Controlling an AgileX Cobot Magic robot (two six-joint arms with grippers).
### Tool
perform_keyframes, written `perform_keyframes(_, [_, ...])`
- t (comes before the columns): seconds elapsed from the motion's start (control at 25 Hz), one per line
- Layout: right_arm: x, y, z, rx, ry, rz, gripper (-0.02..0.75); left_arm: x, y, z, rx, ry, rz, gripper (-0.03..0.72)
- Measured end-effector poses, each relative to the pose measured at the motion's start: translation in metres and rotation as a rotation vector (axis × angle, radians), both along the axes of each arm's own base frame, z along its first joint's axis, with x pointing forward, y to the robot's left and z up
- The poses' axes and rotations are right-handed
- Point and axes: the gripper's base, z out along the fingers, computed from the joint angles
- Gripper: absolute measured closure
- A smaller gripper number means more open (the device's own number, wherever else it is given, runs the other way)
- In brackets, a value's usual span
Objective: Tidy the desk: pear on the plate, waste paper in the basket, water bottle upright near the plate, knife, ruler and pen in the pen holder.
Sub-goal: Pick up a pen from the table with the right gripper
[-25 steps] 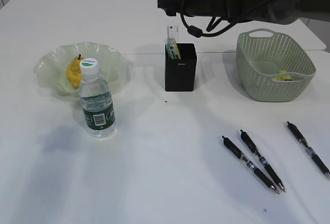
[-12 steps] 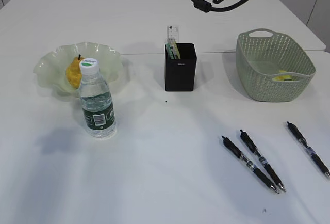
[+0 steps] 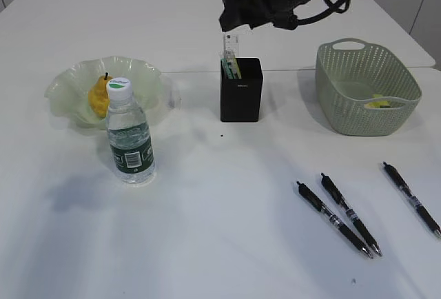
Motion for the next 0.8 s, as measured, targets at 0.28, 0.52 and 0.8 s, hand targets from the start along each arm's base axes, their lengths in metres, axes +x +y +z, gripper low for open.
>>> perform_keyframes(0.28, [-0.028,-0.02,0.019,-0.139,0.191,-0.086,0.286,-0.001,0.0,0.0,0.0,0.013,-0.002,0.169])
perform_keyframes(0.52, [-0.049,-0.036,0.029,-0.275,0.285,-0.135,0.288,-0.003,0.0,-0.001,0.001,0.033,-0.004,0.169])
perform_keyframes(0.8, [-0.081,-0.058,0.009,-0.407,0.379,-0.162,0.289,-0.006,0.0,-0.002,0.003,0.064,-0.008,0.169])
